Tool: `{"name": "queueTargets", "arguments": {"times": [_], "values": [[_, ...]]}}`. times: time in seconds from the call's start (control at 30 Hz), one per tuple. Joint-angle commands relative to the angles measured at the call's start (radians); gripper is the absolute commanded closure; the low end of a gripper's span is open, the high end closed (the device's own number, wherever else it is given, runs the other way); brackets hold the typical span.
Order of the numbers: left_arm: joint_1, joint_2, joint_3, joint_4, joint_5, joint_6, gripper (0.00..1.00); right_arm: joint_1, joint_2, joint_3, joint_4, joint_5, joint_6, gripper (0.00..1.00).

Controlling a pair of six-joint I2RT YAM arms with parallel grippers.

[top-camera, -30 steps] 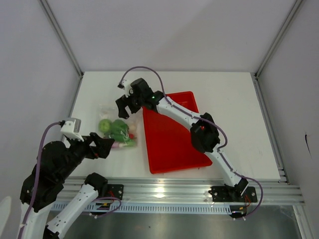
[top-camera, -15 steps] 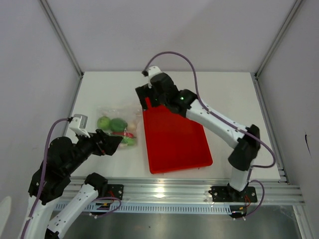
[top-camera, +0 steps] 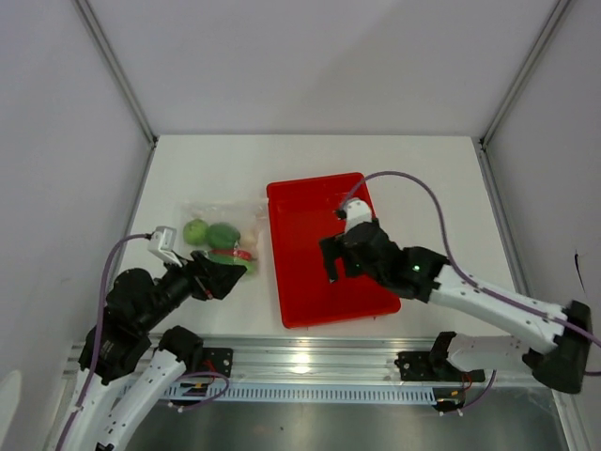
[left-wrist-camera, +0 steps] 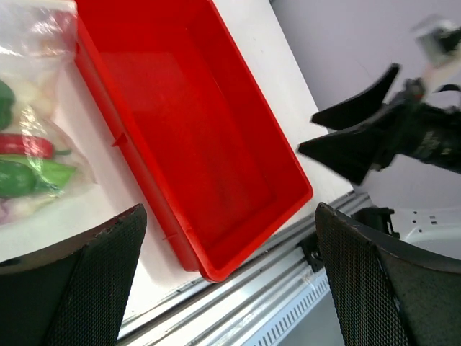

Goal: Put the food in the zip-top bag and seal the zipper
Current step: Reset both arms

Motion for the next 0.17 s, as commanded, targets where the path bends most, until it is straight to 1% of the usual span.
{"name": "queueTargets", "arguments": {"times": [0.0,0.03,0.07,0.1,0.13], "values": [[0.005,-0.015,-0.081,0.107,0.104,-0.074,0.00,0.000,-0.157,-0.083,0.009,0.087,0.109,0.01],[0.005,-0.019,-0.096,0.130,0.130,-0.097,0.00,0.006,-0.234,-0.108,0.005,0.093,0.120,0.01],[0.005,-0.024,-0.136,0.154,0.187,-0.112,0.00,0.013,-0.274,-0.159,0.005,0.098,0.131,0.01],[0.005,-0.031,-0.156,0.217,0.219,-0.124,0.01,0.016,-0.318,-0.186,0.008,0.092,0.143,0.01],[0.005,-0.039,-0.211,0.254,0.285,-0.156,0.01,0.026,-0.413,-0.238,0.037,0.081,0.145,0.01]]}}
